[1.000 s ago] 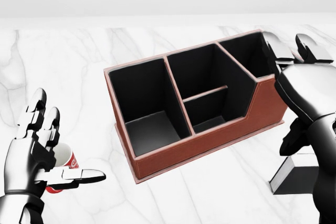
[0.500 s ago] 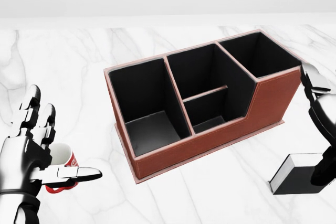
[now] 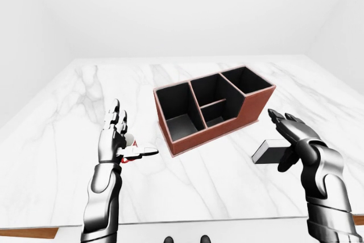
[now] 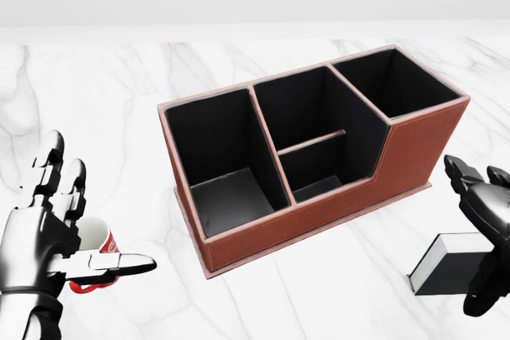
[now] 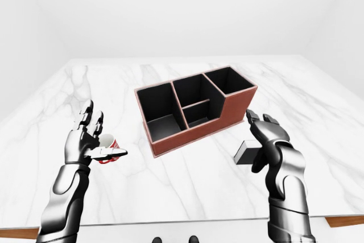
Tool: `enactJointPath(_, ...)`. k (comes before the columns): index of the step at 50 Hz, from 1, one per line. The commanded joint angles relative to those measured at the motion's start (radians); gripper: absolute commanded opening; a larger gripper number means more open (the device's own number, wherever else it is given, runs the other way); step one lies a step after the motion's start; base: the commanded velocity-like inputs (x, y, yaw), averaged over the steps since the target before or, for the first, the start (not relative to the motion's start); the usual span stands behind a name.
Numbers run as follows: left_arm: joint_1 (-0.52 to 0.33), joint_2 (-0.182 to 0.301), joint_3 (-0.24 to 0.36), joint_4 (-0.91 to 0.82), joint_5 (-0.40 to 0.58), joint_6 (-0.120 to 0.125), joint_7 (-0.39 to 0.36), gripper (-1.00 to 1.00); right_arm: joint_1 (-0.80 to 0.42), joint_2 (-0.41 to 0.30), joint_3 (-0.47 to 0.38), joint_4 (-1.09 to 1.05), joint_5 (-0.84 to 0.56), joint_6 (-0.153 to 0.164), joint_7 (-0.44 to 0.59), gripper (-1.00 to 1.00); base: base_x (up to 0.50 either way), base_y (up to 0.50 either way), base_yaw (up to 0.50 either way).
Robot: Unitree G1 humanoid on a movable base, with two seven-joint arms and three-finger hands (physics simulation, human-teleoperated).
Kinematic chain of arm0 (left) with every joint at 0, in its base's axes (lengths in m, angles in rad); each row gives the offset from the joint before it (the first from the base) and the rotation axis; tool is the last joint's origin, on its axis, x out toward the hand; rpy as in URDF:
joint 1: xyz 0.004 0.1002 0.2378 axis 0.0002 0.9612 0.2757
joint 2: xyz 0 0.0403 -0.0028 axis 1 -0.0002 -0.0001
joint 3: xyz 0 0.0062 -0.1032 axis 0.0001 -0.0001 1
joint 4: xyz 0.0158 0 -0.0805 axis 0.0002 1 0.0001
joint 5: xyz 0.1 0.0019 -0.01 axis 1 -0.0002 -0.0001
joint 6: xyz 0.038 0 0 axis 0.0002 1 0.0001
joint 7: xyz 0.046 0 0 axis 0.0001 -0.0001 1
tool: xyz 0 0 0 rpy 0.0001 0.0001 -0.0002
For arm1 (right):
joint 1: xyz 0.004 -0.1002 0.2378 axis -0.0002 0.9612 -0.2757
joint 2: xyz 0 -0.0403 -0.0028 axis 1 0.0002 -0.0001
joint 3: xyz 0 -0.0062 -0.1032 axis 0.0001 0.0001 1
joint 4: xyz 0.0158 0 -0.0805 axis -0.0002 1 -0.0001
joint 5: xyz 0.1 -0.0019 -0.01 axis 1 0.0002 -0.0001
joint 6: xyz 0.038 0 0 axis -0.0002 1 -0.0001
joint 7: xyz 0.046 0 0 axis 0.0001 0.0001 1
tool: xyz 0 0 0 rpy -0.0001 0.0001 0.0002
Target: Pick up the book and place it in the left compartment of the caddy.
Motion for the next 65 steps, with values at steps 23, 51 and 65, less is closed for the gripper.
enactJointPath(23,-0.001,-0.001,-0.005,0.011,0.007,0.0,-0.003,1.0,-0.146,-0.087,0.092,0.363,0.15,0.0,-0.015,1.0,0.0,0.0,0.0)
enactJointPath(51,-0.005,-0.002,-0.013,0.031,0.017,0.0,0.001,1.0,-0.233,-0.102,0.167,0.613,0.131,0.0,-0.219,1.0,0.0,0.0,0.0)
enactJointPath(65,-0.006,0.0,-0.009,0.032,0.014,0.0,0.0,1.0,-0.256,-0.074,0.202,0.673,0.105,0.0,-0.249,-1.0,0.0,0.0,0.0)
